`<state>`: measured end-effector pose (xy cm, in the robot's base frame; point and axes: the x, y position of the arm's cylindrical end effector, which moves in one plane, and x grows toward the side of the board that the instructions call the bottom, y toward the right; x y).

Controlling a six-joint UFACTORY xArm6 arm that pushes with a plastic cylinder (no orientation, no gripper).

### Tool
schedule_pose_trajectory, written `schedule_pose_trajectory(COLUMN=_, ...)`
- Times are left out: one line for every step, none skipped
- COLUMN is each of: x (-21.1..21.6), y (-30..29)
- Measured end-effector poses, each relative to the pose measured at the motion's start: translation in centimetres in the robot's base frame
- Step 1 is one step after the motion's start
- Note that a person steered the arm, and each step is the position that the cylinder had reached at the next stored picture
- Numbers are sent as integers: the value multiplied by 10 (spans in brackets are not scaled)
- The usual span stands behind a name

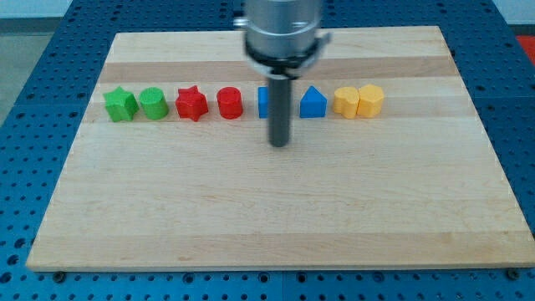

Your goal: Slide the red star up a bit

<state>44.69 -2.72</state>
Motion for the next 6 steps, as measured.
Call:
schedule_pose_trajectory(x=0, y=-55)
schedule_pose_trajectory(x=0, y=-95)
schedule_pose_trajectory(x=-11, y=-120)
schedule_pose_trajectory(x=-30, y=-127)
schedule_pose_trajectory(x=-44, y=-128)
schedule_pose_trajectory(x=-45, y=-126)
